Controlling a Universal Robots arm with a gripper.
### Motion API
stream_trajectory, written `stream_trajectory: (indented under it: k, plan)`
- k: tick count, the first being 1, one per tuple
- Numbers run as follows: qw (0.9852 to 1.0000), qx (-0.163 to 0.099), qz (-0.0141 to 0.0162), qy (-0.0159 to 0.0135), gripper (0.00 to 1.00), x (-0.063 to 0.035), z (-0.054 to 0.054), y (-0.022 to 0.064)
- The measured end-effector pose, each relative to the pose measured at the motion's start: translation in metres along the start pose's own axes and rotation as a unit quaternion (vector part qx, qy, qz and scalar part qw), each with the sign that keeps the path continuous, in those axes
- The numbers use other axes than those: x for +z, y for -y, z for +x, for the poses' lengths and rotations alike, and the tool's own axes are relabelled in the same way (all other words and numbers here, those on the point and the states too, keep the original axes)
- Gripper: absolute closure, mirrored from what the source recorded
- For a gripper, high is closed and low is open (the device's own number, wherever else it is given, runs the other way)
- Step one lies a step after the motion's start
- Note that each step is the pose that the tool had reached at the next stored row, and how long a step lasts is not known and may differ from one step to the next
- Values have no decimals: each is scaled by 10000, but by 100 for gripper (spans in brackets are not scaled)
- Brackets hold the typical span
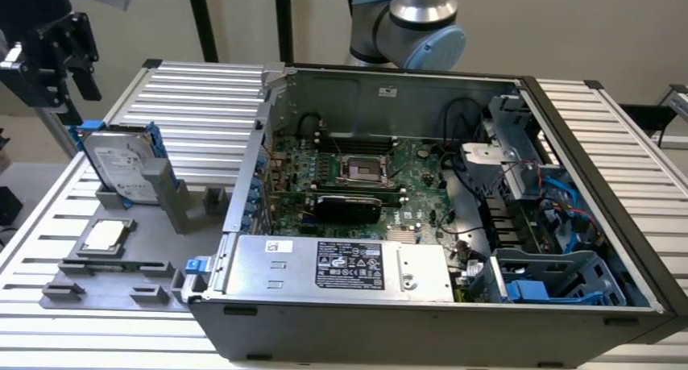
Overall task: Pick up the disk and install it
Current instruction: 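Pick up the disk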
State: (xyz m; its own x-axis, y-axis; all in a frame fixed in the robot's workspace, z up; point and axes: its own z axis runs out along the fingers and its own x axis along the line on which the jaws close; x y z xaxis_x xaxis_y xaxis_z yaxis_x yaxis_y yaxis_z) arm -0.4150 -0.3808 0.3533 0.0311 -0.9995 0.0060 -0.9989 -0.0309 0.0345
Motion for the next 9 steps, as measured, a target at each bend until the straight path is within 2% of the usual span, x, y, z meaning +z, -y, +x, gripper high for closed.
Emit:
stream_trajectory:
  k: [3, 9]
  plan:
    - [10000, -1, 24, -1, 40, 56, -1, -5]
    - [10000, 35, 26, -1, 40, 162, -35, 0]
